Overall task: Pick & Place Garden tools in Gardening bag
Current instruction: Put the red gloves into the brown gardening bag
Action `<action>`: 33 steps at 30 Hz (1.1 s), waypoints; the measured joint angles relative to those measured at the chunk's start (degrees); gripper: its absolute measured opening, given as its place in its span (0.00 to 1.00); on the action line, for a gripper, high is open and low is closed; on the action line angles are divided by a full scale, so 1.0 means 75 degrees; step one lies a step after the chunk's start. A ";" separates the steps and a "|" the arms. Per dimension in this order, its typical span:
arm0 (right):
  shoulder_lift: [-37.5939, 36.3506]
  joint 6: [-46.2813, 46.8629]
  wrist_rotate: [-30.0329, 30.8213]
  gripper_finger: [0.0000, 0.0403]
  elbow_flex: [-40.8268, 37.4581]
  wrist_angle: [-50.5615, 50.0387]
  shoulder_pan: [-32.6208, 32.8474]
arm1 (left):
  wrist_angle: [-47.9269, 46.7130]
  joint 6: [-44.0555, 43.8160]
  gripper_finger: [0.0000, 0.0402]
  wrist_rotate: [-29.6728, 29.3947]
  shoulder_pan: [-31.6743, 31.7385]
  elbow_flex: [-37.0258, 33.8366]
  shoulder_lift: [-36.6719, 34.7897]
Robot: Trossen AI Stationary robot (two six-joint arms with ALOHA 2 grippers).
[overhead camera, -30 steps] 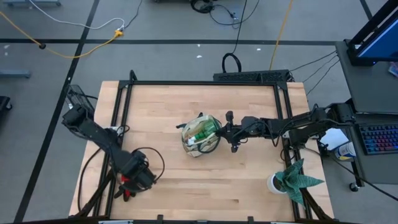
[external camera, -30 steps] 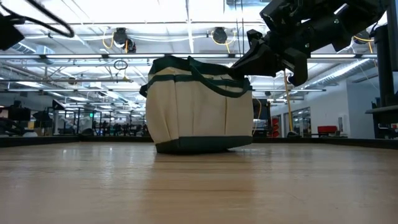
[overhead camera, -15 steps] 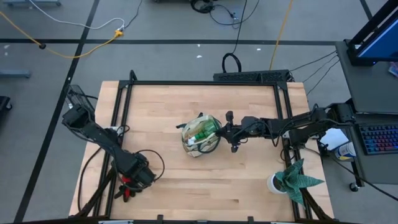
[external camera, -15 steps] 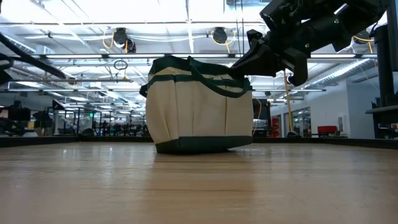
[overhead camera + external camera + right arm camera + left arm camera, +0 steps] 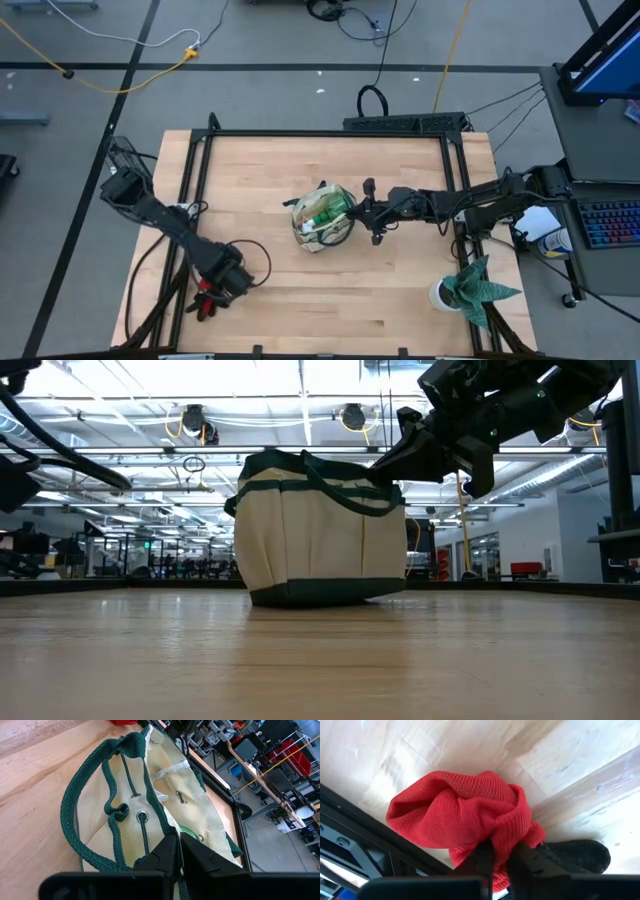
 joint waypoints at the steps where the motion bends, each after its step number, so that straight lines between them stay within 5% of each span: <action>1: 0.0000 0.0000 0.0000 0.04 0.0000 0.0000 0.0000 | -0.0002 0.0021 0.06 0.0005 0.0049 0.0000 0.0000; 9: 0.0000 -0.0058 0.0000 0.04 0.0000 0.0006 0.0000 | -0.0021 0.0399 0.09 -0.0026 0.0465 0.0250 0.0022; 18: 0.0000 -0.0058 0.0000 0.04 0.0000 0.0006 0.0000 | -0.0581 0.1163 0.05 -0.1100 0.0734 0.1118 0.0026; 33: 0.0000 -0.0205 0.0000 0.04 0.0000 -0.0026 0.0002 | -0.1400 0.2665 0.07 -0.4689 0.0740 0.2538 0.0026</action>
